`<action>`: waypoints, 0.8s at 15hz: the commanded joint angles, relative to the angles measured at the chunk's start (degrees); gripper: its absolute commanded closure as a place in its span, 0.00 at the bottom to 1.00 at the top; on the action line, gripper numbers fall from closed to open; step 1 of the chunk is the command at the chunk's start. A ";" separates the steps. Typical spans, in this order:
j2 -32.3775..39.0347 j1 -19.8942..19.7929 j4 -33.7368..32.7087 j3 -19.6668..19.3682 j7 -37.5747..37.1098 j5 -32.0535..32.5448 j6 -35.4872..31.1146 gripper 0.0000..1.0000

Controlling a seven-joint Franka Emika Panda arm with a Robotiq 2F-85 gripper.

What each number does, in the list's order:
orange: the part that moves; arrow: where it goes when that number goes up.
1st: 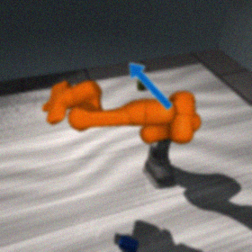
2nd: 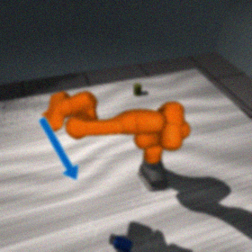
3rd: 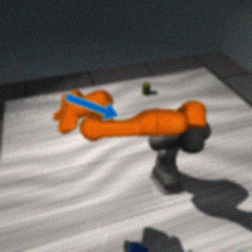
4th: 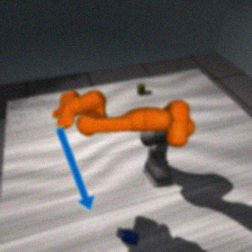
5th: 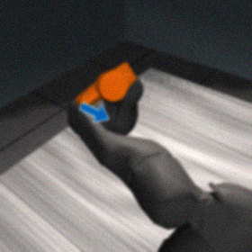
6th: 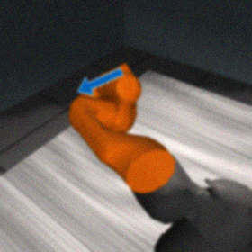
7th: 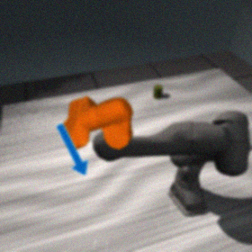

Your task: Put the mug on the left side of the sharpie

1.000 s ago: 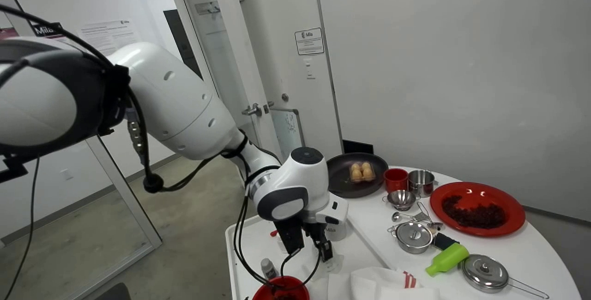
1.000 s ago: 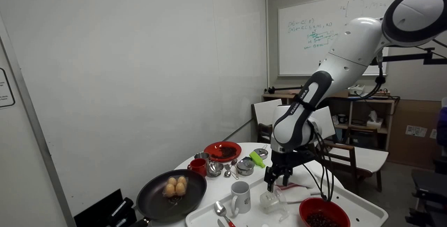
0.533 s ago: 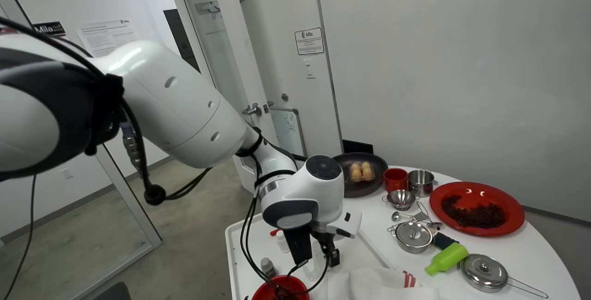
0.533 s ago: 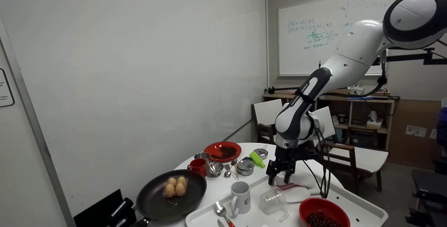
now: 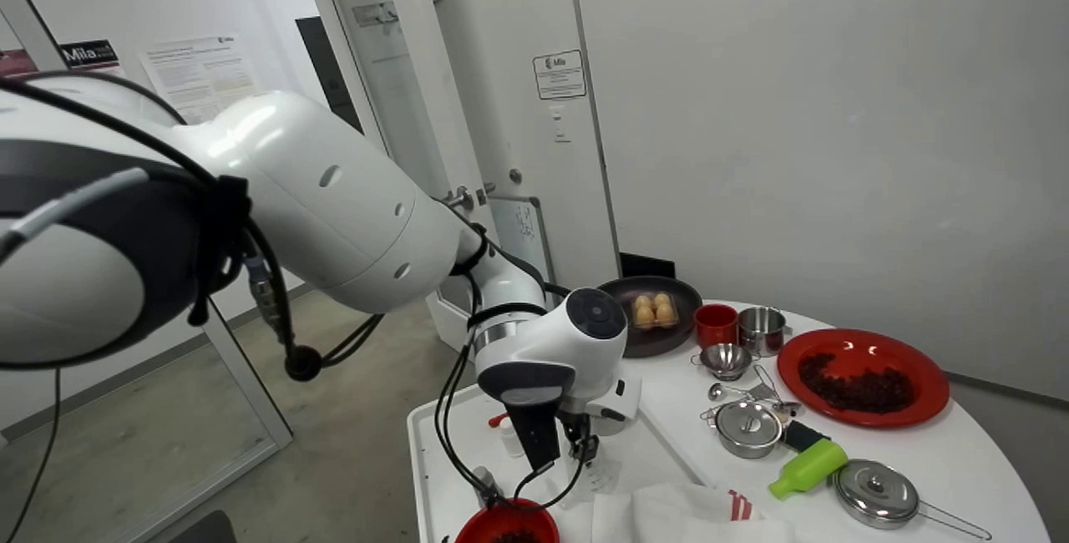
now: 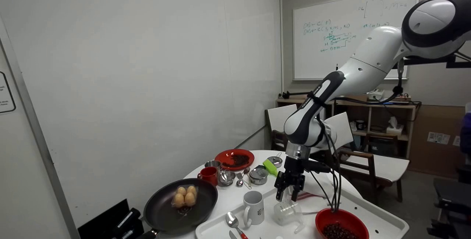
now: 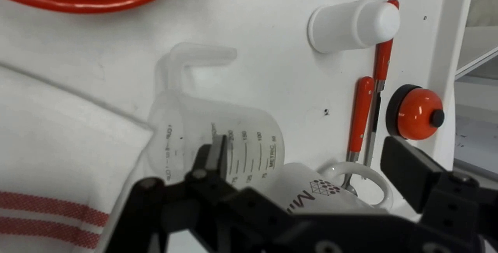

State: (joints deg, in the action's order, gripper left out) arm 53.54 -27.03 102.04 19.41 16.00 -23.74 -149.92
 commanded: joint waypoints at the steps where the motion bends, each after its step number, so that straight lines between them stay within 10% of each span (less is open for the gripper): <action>1: 1.35 -0.89 -2.27 -0.42 2.21 -2.39 1.93 0.00; 12: 1.50 -1.02 -3.64 -1.96 2.08 -2.99 4.01 0.00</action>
State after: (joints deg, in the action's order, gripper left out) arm 54.52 -28.08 99.69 17.68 16.25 -24.74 -147.21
